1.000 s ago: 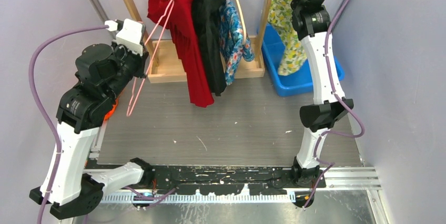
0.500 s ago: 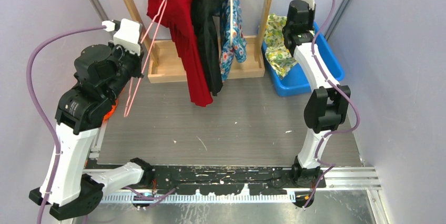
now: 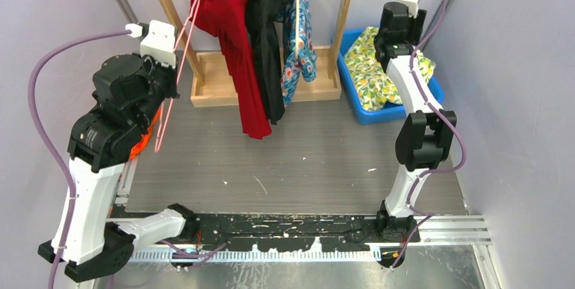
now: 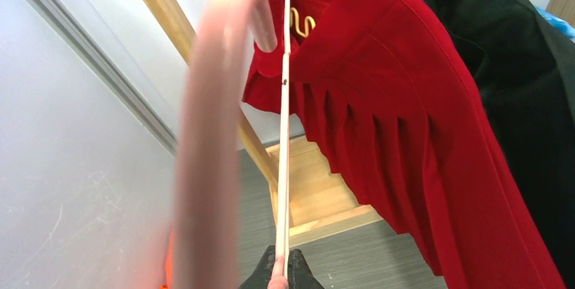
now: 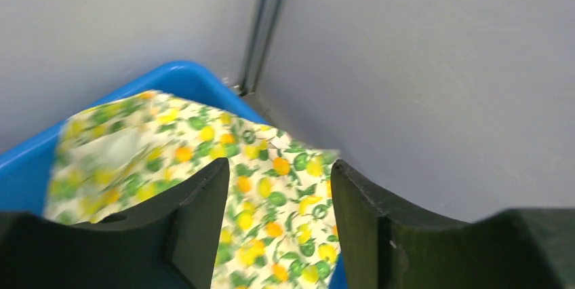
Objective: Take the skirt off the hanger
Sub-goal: Place the skirt in the bin.
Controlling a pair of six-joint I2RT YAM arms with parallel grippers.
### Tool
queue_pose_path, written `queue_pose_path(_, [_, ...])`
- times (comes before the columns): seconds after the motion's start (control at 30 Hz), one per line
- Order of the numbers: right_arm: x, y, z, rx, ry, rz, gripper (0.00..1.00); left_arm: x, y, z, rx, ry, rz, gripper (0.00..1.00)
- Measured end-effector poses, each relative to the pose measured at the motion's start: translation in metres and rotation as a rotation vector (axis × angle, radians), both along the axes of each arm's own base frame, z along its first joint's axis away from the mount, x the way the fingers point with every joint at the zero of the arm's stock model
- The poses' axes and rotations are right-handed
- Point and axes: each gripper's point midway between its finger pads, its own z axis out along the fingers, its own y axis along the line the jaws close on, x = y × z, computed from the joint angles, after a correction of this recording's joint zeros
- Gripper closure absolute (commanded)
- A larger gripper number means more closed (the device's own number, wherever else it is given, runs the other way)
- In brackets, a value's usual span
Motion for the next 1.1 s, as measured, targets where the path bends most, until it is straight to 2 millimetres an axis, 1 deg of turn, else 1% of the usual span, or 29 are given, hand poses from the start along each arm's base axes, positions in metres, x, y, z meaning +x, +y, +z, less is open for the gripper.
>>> queue_pose_path(0.17, [0.009, 0.036, -0.011, 0.064, 0.010, 0.111, 0.34, 0.020, -0.003, 0.008, 0.015, 0.007, 0.039, 1.00])
queue_pose_path(0.27, [0.011, 0.049, -0.012, 0.095, 0.008, 0.146, 0.33, 0.037, -0.008, 0.015, 0.017, 0.008, 0.058, 1.00])
queue_pose_path(0.33, [0.012, 0.049, -0.003, 0.102, -0.009, 0.148, 0.33, 0.051, -0.012, 0.018, 0.018, 0.011, 0.071, 1.00])
queue_pose_path(0.37, [0.013, 0.048, 0.005, 0.104, -0.026, 0.147, 0.33, 0.059, -0.014, 0.019, 0.020, 0.015, 0.078, 1.00])
queue_pose_path(0.43, [0.014, 0.046, 0.022, 0.106, -0.069, 0.144, 0.33, 0.075, -0.016, 0.016, 0.027, 0.029, 0.094, 1.00])
queue_pose_path(0.5, [0.016, 0.045, 0.037, 0.108, -0.108, 0.142, 0.33, 0.091, -0.016, 0.009, 0.039, 0.052, 0.114, 1.00])
queue_pose_path(0.57, [0.020, 0.042, 0.049, 0.113, -0.147, 0.136, 0.33, 0.106, -0.009, -0.002, 0.052, 0.082, 0.145, 1.00])
queue_pose_path(0.63, [0.026, 0.038, 0.052, 0.121, -0.168, 0.129, 0.34, 0.117, 0.001, -0.011, 0.052, 0.106, 0.179, 1.00])
queue_pose_path(0.73, [0.039, 0.033, 0.044, 0.146, -0.180, 0.120, 0.35, 0.133, 0.024, -0.018, 0.023, 0.126, 0.240, 1.00])
queue_pose_path(0.8, [0.046, 0.029, 0.033, 0.163, -0.174, 0.113, 0.35, 0.145, 0.035, -0.013, 0.002, 0.113, 0.272, 1.00])
queue_pose_path(0.83, [0.050, 0.026, 0.026, 0.172, -0.167, 0.109, 0.35, 0.152, 0.039, -0.005, -0.010, 0.092, 0.285, 1.00])
queue_pose_path(0.9, [0.055, 0.020, 0.014, 0.185, -0.154, 0.097, 0.35, 0.163, 0.038, 0.008, -0.038, 0.052, 0.287, 1.00])
queue_pose_path(1.0, [0.060, 0.012, -0.001, 0.209, -0.141, 0.080, 0.36, 0.179, 0.028, 0.027, -0.082, -0.007, 0.250, 1.00])
queue_pose_path(1.1, [0.064, 0.008, -0.005, 0.229, -0.145, 0.076, 0.37, 0.192, 0.017, 0.040, -0.124, -0.052, 0.215, 1.00])
